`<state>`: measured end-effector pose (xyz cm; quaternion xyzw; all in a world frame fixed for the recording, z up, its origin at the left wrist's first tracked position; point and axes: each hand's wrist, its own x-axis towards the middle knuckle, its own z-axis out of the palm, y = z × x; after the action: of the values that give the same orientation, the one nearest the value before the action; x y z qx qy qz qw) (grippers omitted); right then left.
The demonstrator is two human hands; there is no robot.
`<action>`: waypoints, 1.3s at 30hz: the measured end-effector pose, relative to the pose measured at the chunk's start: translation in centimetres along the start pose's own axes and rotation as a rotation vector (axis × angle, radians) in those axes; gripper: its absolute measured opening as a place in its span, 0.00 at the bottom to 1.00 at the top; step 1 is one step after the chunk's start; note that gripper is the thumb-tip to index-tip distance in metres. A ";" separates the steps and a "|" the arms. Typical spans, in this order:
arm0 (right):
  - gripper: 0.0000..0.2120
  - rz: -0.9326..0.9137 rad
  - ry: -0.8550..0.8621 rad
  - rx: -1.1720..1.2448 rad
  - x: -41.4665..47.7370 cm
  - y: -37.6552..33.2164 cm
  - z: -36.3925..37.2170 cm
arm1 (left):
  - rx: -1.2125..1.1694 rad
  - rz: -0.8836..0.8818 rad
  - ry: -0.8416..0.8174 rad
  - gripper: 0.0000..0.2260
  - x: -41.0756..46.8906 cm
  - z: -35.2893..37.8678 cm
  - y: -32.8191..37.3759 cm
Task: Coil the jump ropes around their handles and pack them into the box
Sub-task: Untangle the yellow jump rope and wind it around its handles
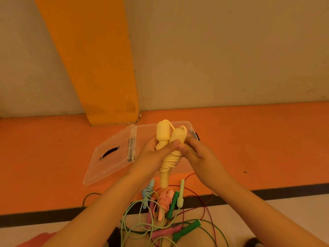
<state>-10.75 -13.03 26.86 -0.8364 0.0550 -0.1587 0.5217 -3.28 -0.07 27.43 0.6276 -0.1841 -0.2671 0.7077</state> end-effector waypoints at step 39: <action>0.10 -0.088 -0.090 0.400 0.8 -3.5 -3.8 | 0.279 -0.293 -0.149 0.14 1.7 -1.3 -1.5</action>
<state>-11.46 -14.86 31.69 -0.7241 -0.0376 -0.1513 0.6719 -1.36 -0.20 25.60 0.7181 -0.1779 -0.3845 0.5521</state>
